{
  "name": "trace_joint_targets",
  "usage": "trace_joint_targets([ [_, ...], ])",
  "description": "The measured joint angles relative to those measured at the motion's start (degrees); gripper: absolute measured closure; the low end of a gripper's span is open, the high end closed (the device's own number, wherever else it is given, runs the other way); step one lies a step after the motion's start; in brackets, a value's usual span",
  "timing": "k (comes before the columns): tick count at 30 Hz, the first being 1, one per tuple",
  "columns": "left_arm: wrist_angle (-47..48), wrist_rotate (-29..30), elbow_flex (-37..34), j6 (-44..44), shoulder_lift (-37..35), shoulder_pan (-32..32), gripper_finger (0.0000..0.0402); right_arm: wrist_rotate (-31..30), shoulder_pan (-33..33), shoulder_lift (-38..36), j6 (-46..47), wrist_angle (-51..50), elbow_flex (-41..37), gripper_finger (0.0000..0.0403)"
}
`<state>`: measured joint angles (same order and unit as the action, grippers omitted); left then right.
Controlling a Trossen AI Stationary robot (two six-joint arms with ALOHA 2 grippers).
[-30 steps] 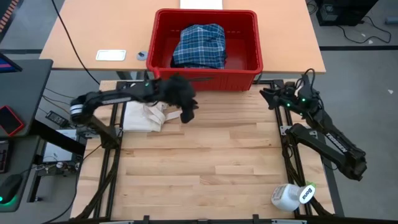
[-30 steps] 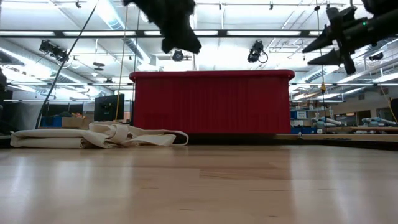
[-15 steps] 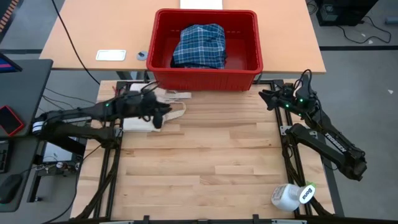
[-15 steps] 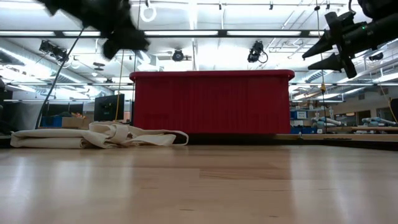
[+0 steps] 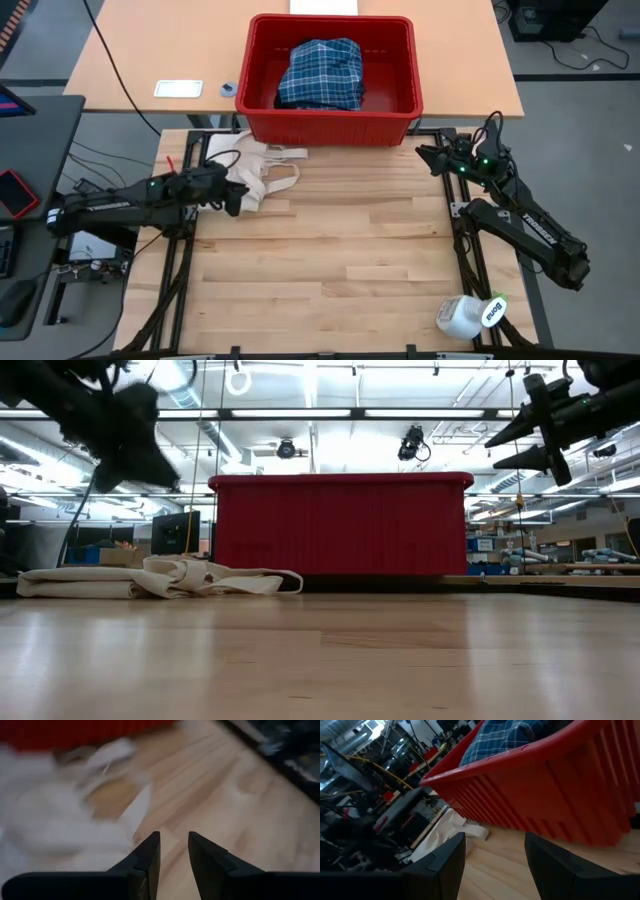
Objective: Fold Laundry from Bin
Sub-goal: Return to Home Position
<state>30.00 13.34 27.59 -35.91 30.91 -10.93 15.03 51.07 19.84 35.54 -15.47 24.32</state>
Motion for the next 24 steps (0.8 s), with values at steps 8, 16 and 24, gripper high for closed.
trace_joint_targets([
  [8,-7.5,3.6,0.1,13.3,-3.1,3.4,0.0297,-0.5,0.0,-0.4,-5.3,0.0,0.0,0.0190],
  [16,-8.1,8.5,0.1,14.5,-3.3,6.8,0.0297,-0.5,0.0,-0.8,-9.3,-1.2,0.0,0.0190],
  [24,-16.3,9.6,-2.5,17.9,-3.2,10.5,0.0297,-6.0,0.0,-0.7,-14.6,0.6,-1.8,0.0190],
])
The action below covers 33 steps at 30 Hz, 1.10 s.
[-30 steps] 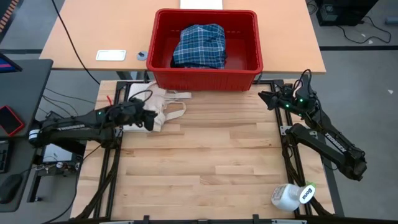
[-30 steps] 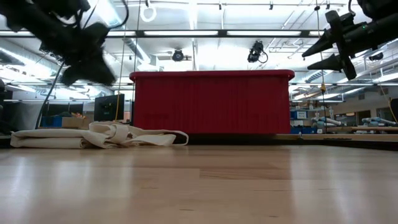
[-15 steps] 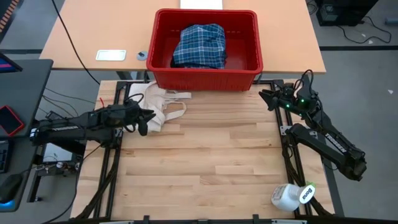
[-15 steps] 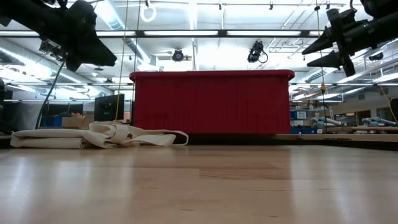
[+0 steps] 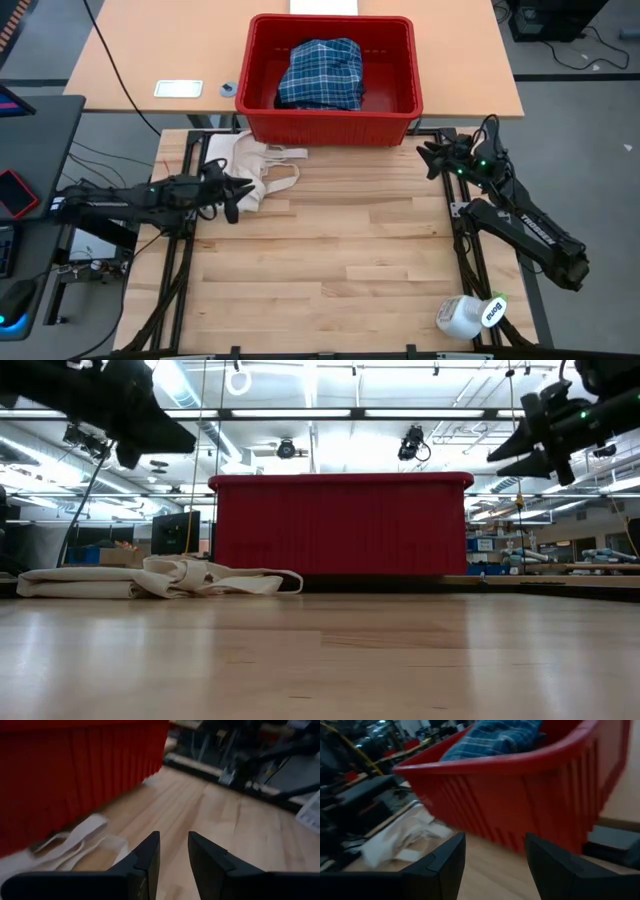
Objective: Fold Laundry from Bin
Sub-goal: Return to Home Position
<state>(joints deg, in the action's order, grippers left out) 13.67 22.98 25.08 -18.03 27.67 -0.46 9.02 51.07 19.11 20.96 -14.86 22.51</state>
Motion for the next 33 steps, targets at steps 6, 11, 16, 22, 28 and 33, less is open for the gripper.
trace_joint_targets([
  [6,-16.0,-0.1,-12.7,0.1,-0.9,-0.4,0.0297,-2.2,0.0,0.0,-0.2,1.2,-2.4,0.0190],
  [11,-18.5,-3.1,-19.2,-5.0,-4.7,0.1,0.0297,-1.5,0.0,0.0,-0.2,1.5,-2.5,0.0190],
  [16,-13.1,-6.4,-20.0,-5.3,-9.7,0.1,0.0297,-1.5,0.0,0.0,-0.2,1.5,-2.5,0.0190],
  [22,-0.4,-6.2,-20.0,0.6,-10.4,-0.2,0.0297,-1.5,0.0,0.0,-0.2,1.5,-2.5,0.0190],
  [28,0.0,-6.2,-19.8,0.8,-10.4,-0.2,0.0297,-1.5,0.0,0.0,-0.2,1.5,-2.5,0.0190],
  [33,0.0,-6.2,-19.8,0.9,-10.4,-0.2,0.0297,-1.5,0.0,0.0,-0.2,1.5,-2.5,0.0190],
])
